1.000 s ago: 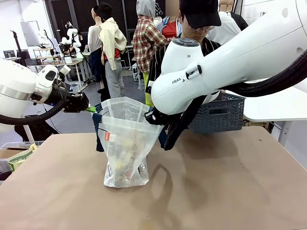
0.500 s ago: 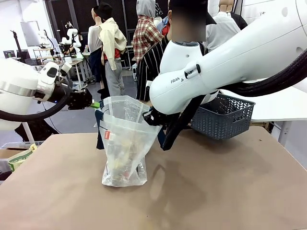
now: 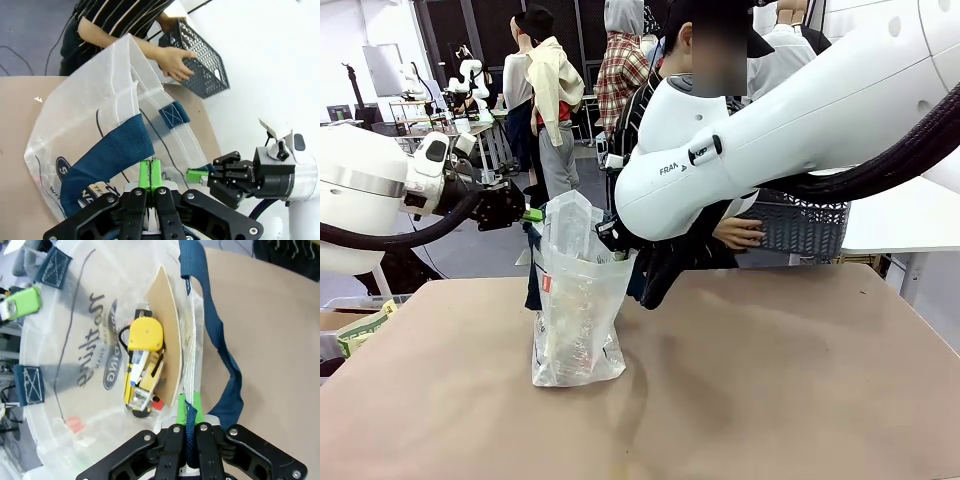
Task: Transfer purchased items from the store into the shopping bag.
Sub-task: Move the Reusable shopping bag to the right side of the table.
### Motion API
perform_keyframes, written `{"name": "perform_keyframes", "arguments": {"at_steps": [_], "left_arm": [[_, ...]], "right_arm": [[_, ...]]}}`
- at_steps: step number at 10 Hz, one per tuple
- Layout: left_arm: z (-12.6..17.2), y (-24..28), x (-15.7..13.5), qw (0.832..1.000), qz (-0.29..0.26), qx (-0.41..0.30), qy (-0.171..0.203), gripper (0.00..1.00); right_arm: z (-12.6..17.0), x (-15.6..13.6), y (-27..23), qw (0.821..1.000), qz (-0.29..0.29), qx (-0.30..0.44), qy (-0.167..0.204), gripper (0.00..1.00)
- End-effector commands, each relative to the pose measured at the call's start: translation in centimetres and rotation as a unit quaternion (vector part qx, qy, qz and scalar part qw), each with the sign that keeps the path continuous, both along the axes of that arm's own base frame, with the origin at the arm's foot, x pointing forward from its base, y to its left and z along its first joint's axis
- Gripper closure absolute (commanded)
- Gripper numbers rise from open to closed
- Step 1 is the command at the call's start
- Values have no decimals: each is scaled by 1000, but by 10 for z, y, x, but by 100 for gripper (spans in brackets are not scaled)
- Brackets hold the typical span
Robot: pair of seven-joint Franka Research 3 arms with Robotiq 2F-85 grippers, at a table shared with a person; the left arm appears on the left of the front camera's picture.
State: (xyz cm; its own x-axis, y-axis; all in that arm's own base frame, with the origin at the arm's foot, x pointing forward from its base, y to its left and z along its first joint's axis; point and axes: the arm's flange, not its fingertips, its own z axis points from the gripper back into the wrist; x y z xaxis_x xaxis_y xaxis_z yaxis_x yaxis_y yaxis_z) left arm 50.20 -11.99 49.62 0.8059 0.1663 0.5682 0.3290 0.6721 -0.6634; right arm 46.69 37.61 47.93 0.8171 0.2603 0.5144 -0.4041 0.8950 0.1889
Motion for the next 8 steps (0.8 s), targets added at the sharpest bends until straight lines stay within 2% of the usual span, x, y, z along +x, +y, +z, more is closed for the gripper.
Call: {"name": "perform_keyframes", "arguments": {"at_steps": [1, 2, 5, 8], "left_arm": [[-3, -3, -5, 1000, -10, -17, -11, 100], [-4, -6, -4, 999, -11, -30, -14, 100], [-15, -15, -4, 998, -32, -60, 3, 100], [-20, -19, -3, 995, -35, -93, 9, 100]], "right_arm": [[-1, 5, 12, 1000, 4, 24, -7, 100], [0, 4, 16, 999, 29, 34, 1, 100], [1, 2, 37, 998, 54, 43, -6, 100], [8, -4, 52, 992, 96, 85, 1, 100]]}}
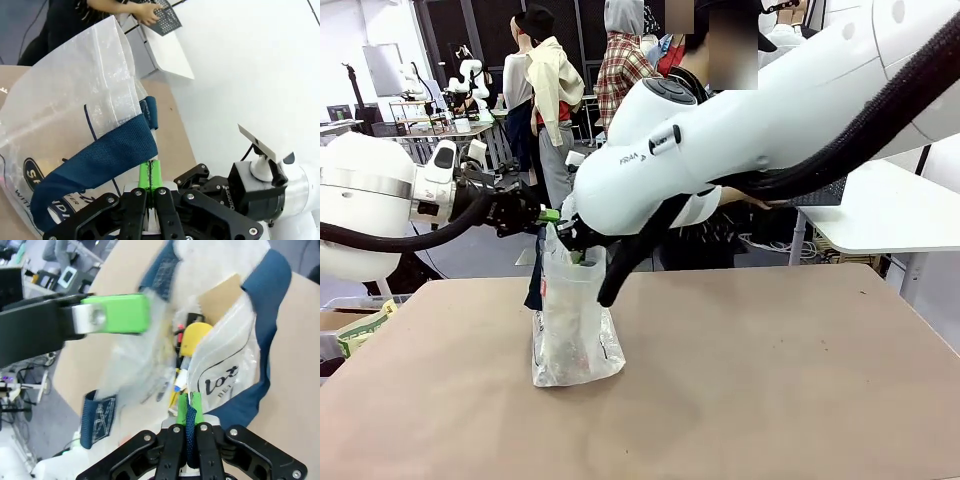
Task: Transfer purchased items from the store into the shopping bag.
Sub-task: Move the Reusable shopping bag to the right side of the table.
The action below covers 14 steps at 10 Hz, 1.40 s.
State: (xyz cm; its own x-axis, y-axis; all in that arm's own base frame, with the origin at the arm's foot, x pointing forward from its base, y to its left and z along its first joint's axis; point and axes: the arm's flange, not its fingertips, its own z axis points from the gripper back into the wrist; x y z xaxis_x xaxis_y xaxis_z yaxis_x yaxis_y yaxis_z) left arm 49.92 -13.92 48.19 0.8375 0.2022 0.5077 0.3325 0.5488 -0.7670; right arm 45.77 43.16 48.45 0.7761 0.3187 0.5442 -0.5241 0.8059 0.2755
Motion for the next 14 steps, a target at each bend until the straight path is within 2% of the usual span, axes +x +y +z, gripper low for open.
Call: {"name": "perform_keyframes", "arguments": {"at_steps": [1, 4, 5, 7, 10, 14], "left_arm": [[-7, 0, 2, 1000, -9, -28, -8, 100], [-10, -2, 3, 999, -16, -35, -1, 100], [-9, -3, 1, 999, -26, -44, -7, 96], [-7, -4, -2, 997, -37, -59, -15, 57], [-7, -6, 4, 994, -91, -57, 2, 57], [-8, -28, 20, 987, -159, -12, 24, 57]], "right_arm": [[6, 4, -2, 997, 36, 65, 13, 100], [7, 6, 2, 993, 59, 100, 38, 100], [4, 9, 5, 992, 64, 97, 43, 100], [-2, 16, 9, 995, 47, 84, 38, 100], [-4, 16, 14, 996, 40, 79, 18, 100], [1, 11, 16, 996, 38, 84, -4, 100]]}}
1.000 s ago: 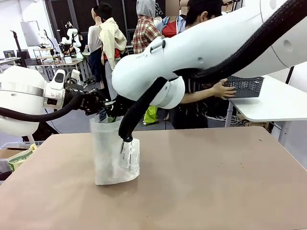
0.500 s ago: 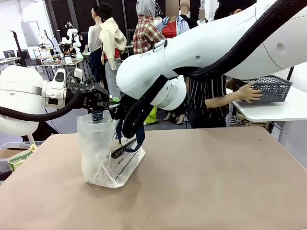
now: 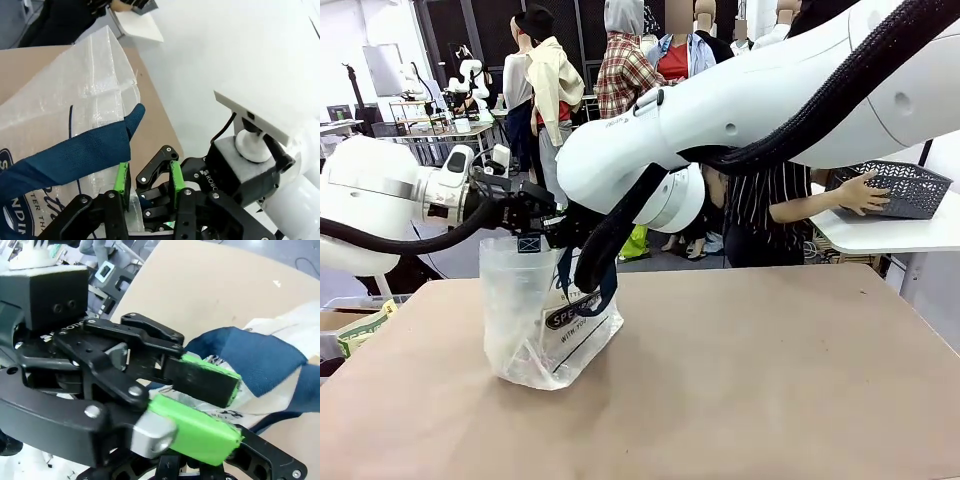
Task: Transfer purchased items from the store into the shopping bag.
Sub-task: Move the Reusable shopping bag to the right side of the table.
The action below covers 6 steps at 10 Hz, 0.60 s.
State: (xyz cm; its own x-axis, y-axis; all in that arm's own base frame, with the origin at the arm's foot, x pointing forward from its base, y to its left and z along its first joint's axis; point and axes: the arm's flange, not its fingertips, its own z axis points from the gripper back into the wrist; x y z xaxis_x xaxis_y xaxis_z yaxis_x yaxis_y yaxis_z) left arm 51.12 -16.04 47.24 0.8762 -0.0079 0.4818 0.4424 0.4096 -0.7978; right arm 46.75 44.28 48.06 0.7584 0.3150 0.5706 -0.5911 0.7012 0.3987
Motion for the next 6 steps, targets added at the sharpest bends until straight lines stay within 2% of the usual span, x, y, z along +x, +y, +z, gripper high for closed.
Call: {"name": "perform_keyframes", "arguments": {"at_steps": [1, 3, 6], "left_arm": [[2, -12, 11, 999, -33, 9, 12, 57], [4, -21, 15, 999, -45, 17, 14, 57], [3, -21, 15, 995, -97, 17, 7, 57]], "right_arm": [[6, -1, 7, 1000, -7, 11, -16, 100], [2, -1, 17, 1000, 4, 9, -6, 100], [6, -2, 18, 1000, 14, 19, -10, 100]]}}
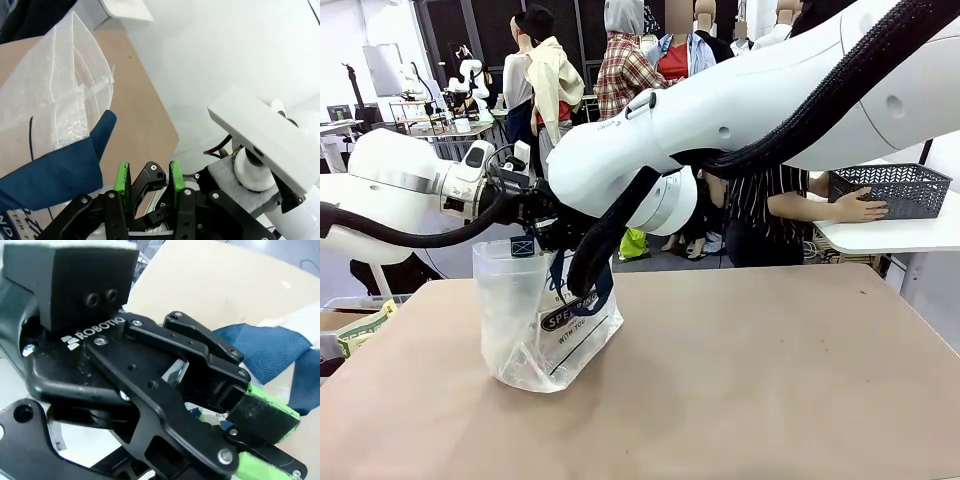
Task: Transfer purchased items from the store into the shopping bag.
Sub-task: Move the Reusable shopping bag to the right side of the table.
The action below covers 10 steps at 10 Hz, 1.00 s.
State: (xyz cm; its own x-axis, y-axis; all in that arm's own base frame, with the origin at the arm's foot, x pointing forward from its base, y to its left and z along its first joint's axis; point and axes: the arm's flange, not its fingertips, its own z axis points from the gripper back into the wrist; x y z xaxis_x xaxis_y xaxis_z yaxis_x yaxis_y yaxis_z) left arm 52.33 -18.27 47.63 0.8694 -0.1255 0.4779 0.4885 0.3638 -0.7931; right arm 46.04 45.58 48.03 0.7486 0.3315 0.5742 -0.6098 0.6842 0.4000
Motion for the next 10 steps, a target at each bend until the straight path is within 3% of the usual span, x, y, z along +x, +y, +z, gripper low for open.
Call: {"name": "perform_keyframes", "arguments": {"at_steps": [1, 3, 6, 7, 10], "left_arm": [[-3, 1, 0, 998, -60, 18, 7, 57], [-12, -2, -4, 992, -111, 58, -11, 57], [-20, -12, -6, 984, -111, 136, -15, 57], [1, 2, 6, 995, -70, 67, -20, 57], [1, 2, 6, 995, -70, 67, -20, 57]], "right_arm": [[6, 5, 5, 1000, 5, 21, 0, 100], [6, 4, 4, 1000, 11, 17, 8, 100], [4, 12, 1, 999, 15, 0, 30, 100], [2, 13, 1, 999, 15, -2, 34, 100], [-10, -3, 1, 999, 18, -15, 41, 100]]}}
